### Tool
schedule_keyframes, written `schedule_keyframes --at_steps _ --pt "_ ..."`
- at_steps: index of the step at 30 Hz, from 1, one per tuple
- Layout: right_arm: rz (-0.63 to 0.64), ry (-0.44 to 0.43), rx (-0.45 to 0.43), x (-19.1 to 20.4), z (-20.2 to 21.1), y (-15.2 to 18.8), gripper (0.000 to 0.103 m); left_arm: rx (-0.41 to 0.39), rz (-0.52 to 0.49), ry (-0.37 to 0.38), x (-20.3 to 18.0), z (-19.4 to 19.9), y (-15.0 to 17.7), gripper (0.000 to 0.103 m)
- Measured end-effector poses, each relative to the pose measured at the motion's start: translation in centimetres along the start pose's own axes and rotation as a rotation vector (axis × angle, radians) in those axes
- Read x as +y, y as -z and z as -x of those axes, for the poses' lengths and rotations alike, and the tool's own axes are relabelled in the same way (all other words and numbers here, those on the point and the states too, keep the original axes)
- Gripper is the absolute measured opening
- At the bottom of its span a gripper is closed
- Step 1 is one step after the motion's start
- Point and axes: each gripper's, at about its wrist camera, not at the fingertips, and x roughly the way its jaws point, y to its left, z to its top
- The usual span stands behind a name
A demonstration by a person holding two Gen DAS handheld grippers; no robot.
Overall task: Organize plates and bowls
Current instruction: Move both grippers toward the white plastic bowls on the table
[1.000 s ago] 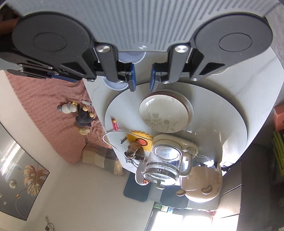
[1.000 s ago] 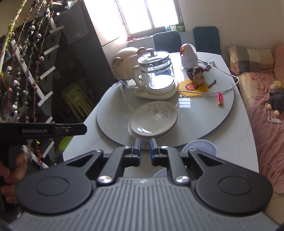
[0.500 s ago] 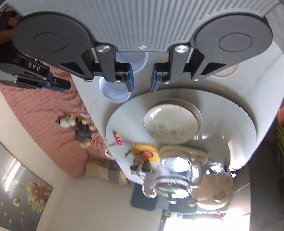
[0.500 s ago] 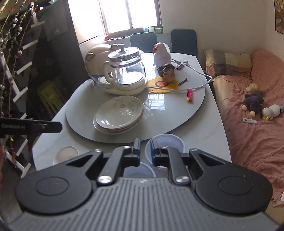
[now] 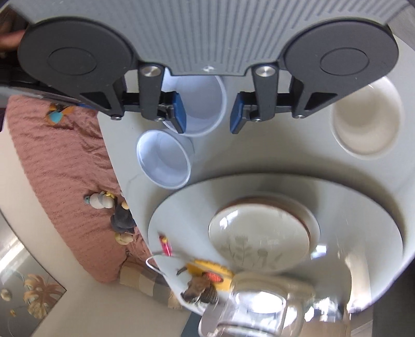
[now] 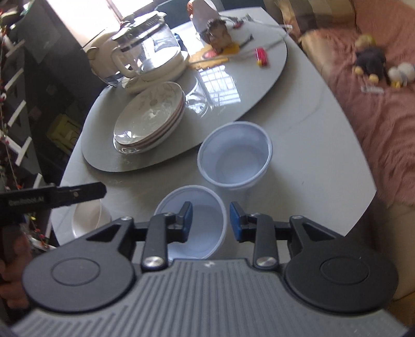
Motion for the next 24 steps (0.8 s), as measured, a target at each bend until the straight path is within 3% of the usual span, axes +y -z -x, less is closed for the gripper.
schedule_keyframes --at_steps 5,15,18,24 --pt "-0.051 -0.028 0.046 -0.7 -2.0 0.7 0.041 0.088 0.051 0.026 1.1 -3.3 1.0 0.046" --pt "-0.082 -0.022 0.062 -1.1 -4.4 1.0 0.035 0.201 -0.019 -0.05 0.1 -8.7 2.4 0.045" --pt "-0.088 0.007 0.075 -1.1 -5.0 1.1 0.029 0.219 -0.005 -0.068 0.1 -9.5 2.3 0.04" --pt "-0.066 0.014 0.097 -1.0 -5.6 1.4 0.025 0.223 -0.062 -0.112 -0.5 -9.7 2.6 0.019"
